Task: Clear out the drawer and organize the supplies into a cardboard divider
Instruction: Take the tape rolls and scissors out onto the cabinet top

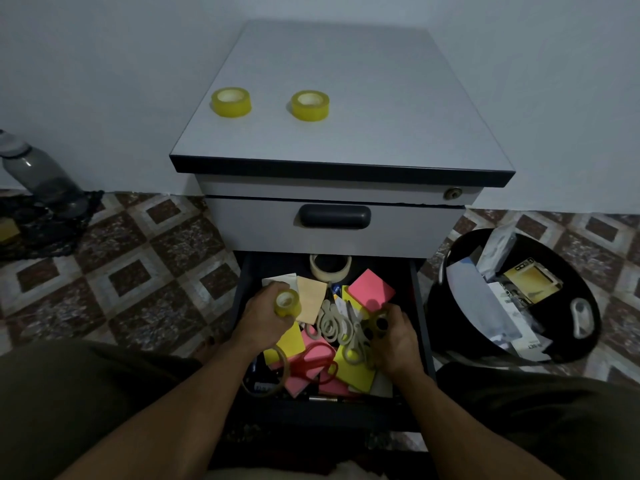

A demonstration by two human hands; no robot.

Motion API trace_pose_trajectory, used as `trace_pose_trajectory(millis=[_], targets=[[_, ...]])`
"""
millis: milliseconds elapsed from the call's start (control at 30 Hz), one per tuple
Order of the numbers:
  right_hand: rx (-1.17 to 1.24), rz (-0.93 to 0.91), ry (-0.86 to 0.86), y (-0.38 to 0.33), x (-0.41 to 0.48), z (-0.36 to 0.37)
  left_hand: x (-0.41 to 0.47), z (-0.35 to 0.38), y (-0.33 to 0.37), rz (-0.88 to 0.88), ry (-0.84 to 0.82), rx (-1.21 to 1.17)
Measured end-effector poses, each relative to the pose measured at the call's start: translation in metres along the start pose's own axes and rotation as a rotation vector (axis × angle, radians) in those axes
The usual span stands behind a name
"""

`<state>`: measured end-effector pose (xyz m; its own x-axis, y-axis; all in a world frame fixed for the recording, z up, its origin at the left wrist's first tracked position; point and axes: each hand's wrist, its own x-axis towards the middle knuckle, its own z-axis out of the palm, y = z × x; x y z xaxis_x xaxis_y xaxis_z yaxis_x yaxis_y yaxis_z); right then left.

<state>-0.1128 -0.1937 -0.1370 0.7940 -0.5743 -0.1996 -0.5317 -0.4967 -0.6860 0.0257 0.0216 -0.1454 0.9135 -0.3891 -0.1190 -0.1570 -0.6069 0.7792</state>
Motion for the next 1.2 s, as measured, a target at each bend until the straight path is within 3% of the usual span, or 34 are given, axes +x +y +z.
trace_pose_trajectory(millis=[367, 800, 1200], targets=[[-0.067, -0.093, -0.085, 0.002, -0.003, -0.001, -0.001, 0.003, -0.004, 0.004, 0.002, 0.019], [-0.056, -0.051, -0.062, -0.001, -0.003, -0.001, -0.002, 0.004, -0.005, 0.012, -0.02, 0.036], [0.113, -0.092, -0.077, -0.036, -0.022, -0.03, -0.017, -0.02, 0.037, 0.08, 0.028, -0.073]])
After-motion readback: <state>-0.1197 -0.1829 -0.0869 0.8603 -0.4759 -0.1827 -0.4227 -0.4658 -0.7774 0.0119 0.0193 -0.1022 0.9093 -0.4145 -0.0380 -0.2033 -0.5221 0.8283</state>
